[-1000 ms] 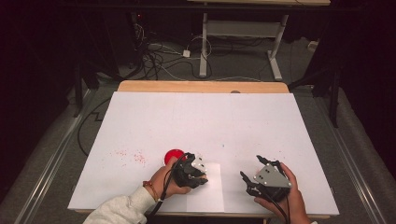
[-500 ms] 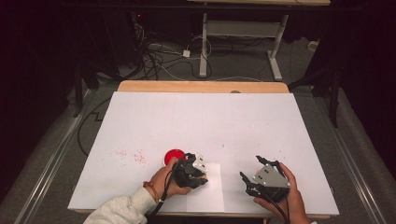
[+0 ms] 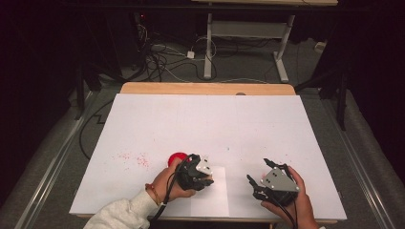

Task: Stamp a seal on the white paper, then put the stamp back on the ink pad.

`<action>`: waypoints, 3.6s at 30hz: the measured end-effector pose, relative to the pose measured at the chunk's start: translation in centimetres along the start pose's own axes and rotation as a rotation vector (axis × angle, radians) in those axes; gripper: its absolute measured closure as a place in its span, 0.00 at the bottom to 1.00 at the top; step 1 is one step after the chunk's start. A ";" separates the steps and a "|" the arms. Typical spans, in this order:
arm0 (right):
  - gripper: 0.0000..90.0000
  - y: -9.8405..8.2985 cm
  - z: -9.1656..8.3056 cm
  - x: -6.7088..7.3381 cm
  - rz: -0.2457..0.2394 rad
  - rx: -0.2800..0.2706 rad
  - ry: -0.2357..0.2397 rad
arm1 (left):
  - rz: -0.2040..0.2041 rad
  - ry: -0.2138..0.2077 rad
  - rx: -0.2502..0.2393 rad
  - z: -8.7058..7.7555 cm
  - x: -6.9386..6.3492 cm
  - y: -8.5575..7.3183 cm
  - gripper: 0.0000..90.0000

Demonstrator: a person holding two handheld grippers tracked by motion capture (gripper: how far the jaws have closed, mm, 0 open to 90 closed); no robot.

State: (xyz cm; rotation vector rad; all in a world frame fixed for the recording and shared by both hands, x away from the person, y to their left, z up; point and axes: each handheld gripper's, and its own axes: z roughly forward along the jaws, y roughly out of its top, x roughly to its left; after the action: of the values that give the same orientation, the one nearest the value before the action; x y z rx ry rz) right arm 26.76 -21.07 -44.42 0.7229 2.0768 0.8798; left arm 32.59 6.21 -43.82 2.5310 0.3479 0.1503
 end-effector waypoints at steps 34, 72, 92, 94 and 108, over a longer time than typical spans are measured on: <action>0.31 0.3 0.2 -0.3 0.013 -0.014 0.000 | -0.131 0.126 -0.091 -5.1 4.1 -3.9 0.82; 0.32 0.1 -0.2 -0.1 -0.007 -0.008 -0.004 | -0.198 0.113 0.026 -2.7 6.5 -5.4 0.81; 0.32 0.0 -0.4 -0.1 -0.017 -0.004 -0.002 | -0.211 0.105 0.056 -1.7 6.9 -5.6 0.77; 0.32 -0.1 -0.4 -0.1 -0.014 -0.003 -0.003 | -0.210 0.110 0.053 -1.8 6.9 -5.5 0.77; 0.32 0.0 -0.4 -0.1 -0.018 -0.009 -0.001 | -0.189 0.169 -0.062 -3.4 6.4 -5.4 0.54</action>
State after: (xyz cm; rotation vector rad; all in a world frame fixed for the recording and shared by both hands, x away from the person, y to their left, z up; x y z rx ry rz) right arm 26.45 -21.26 -44.16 0.6984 2.0742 0.8774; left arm 36.97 14.06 -43.82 2.4144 0.6366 0.2978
